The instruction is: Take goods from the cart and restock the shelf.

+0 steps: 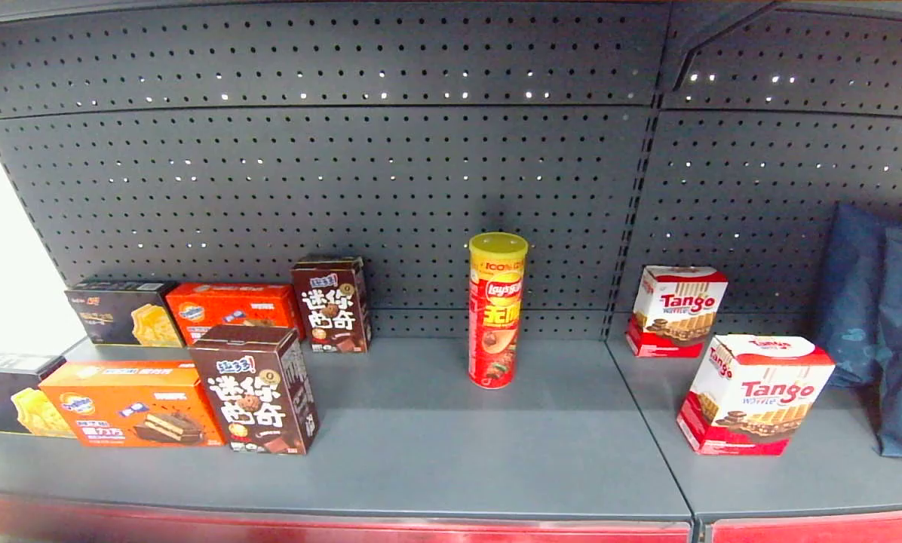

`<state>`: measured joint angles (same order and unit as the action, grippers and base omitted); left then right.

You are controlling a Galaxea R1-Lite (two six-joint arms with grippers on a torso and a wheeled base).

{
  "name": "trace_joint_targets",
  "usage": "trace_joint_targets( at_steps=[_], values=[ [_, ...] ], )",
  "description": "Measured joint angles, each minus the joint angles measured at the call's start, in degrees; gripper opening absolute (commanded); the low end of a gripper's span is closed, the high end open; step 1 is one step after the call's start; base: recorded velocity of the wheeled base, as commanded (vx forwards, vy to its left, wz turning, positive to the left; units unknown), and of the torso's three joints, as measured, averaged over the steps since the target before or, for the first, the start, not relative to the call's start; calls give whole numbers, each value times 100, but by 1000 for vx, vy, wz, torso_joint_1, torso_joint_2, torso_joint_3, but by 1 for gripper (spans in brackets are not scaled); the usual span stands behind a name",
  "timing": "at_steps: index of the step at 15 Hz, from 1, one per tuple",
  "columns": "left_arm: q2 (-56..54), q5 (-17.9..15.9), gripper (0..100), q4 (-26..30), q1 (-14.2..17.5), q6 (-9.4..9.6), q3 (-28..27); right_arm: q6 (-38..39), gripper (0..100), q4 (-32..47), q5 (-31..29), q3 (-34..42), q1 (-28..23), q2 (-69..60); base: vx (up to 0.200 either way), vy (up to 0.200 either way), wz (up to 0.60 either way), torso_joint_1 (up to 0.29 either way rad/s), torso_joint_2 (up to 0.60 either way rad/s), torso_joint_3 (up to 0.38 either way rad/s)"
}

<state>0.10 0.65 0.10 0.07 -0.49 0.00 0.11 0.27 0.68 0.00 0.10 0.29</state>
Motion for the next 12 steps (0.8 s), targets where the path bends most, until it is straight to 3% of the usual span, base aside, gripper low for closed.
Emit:
trace_joint_targets(
  at_steps=[5,12],
  values=[
    [0,-5,100,0,2,-2,0,-4,100,0,0,0,-5,0,0,0,0,0,0,0],
    [0,0,100,1,-5,-2,0,-22,100,2,-17,0,-15,0,0,0,600,2,2,2]
  ],
)
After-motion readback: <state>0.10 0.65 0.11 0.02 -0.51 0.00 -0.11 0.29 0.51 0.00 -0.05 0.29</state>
